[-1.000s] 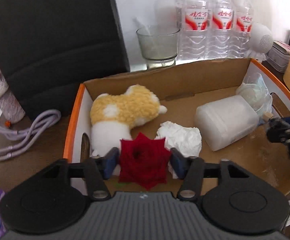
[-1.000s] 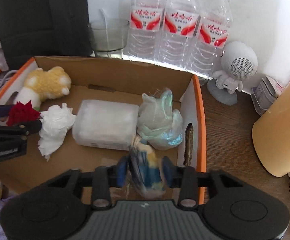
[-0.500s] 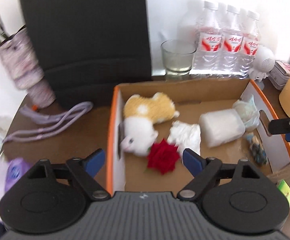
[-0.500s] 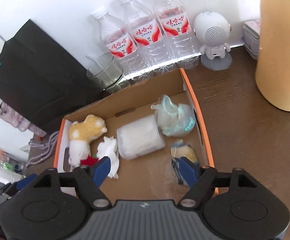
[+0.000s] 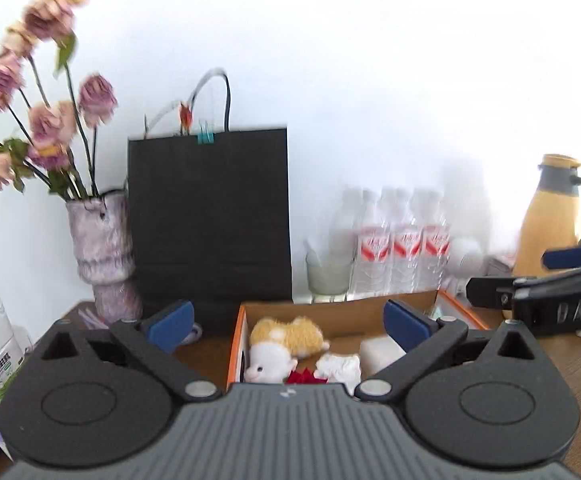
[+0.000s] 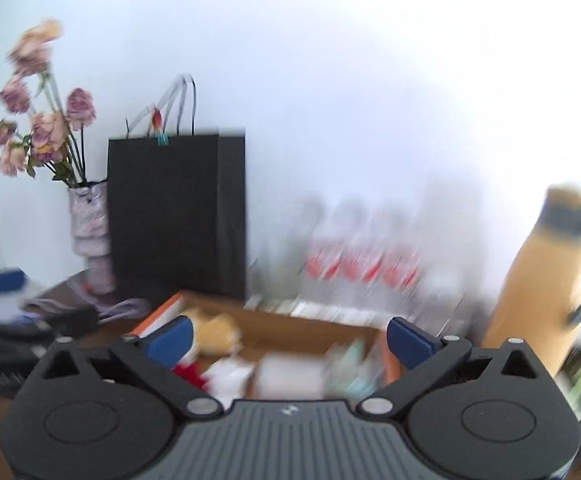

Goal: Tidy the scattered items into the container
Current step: 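Grasp the purple cloth pouch with the left tool while the right tool grasps the braided cable, then lift the pouch with the left tool while the right tool carries the cable toward the box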

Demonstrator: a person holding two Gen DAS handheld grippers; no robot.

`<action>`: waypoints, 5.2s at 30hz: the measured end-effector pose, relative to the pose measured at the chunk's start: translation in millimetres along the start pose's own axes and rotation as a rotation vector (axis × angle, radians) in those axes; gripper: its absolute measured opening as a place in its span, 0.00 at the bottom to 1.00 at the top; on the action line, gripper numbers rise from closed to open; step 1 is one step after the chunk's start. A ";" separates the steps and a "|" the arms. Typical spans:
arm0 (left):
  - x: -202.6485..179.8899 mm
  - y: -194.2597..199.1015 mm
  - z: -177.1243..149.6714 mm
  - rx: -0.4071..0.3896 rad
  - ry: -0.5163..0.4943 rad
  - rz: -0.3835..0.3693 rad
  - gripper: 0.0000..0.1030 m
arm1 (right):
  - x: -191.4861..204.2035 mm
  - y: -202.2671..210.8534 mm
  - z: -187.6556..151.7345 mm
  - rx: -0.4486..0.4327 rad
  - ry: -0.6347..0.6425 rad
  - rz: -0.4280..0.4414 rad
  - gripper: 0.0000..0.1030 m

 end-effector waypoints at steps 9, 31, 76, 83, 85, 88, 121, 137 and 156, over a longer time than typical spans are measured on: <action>0.0 50.6 -26.5 -0.057 -0.004 -0.035 1.00 | -5.1 31.5 -24.9 0.061 -0.044 0.023 0.98; -18.9 18.2 -154.2 0.349 0.232 -0.237 0.82 | 9.1 84.9 -159.0 0.245 0.006 0.033 0.75; -113.3 217.0 -97.1 -0.017 0.063 -0.454 0.02 | -12.5 217.2 -150.7 0.116 -0.297 0.209 0.18; -101.2 180.7 -70.7 -0.047 0.010 -0.412 0.02 | -22.1 181.6 -157.8 0.222 -0.364 0.271 0.18; -94.5 168.4 -86.0 0.005 0.041 -0.397 0.02 | -25.8 168.6 -174.2 0.303 -0.450 0.342 0.18; -80.2 151.8 -119.0 0.105 0.107 -0.366 0.02 | -31.3 157.5 -193.8 0.420 -0.683 0.514 0.18; -12.2 136.0 -167.3 0.203 0.225 -0.256 0.02 | 9.6 121.4 -215.1 0.619 -0.717 0.514 0.17; -48.8 170.0 -62.7 -0.047 0.037 -0.453 0.02 | -6.7 148.5 -131.6 0.232 -0.269 0.225 0.18; -21.7 -186.0 -91.9 0.533 -0.064 -0.402 0.03 | 14.9 -156.0 -73.8 0.717 0.019 0.164 0.18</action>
Point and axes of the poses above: each gripper's, at about its wrist camera, not at the fingertips, and y roughly against the way its jaws point, x to its left, z to its top, the point moved 9 cm from there along -y, roughly the way its jaws point, and after that the axes turned 10 degrees about -z, right-handed, at the moved point
